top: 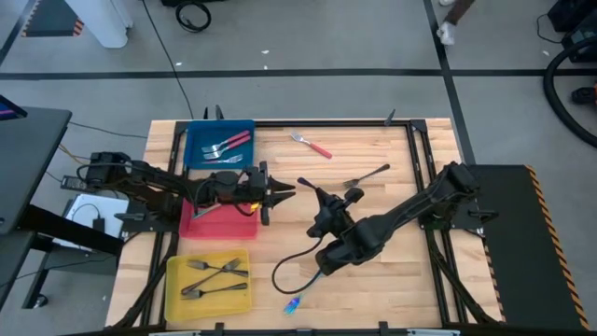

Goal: Sort silverware by color (type)
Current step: Put the blue fork into the pink bin

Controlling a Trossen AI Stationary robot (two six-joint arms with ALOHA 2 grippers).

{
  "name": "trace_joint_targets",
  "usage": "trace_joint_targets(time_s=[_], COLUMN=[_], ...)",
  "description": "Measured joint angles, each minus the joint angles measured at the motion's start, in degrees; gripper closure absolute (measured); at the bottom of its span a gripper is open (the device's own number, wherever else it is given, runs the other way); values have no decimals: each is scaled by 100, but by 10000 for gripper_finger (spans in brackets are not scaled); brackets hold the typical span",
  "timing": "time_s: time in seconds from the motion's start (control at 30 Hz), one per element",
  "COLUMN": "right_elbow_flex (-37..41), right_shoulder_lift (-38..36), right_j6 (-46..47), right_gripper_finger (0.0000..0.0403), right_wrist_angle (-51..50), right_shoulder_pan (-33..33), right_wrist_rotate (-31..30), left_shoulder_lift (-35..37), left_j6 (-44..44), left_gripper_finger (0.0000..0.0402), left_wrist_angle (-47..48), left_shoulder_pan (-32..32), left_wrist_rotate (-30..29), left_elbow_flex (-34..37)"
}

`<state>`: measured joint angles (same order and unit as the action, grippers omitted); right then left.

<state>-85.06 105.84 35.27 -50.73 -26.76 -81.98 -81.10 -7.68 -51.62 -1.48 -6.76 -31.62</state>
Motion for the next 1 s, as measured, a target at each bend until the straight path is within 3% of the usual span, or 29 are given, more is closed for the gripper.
trace_joint_targets(time_s=[0.6, 1.0], right_elbow_flex=[-2, -4], right_shoulder_lift=[470, 795], right_j6=[-447, -1594], right_gripper_finger=[395, 395], right_wrist_angle=[872, 1917], right_shoulder_pan=[33, 105], right_wrist_rotate=[-67, -63], left_shoulder_lift=[-17, -28], left_j6=[-114, -712], left_gripper_finger=[322, 322], left_wrist_angle=[9, -68], left_shoulder_pan=[-37, -26], left_wrist_rotate=[256, 260], left_elbow_flex=[-4, -4])
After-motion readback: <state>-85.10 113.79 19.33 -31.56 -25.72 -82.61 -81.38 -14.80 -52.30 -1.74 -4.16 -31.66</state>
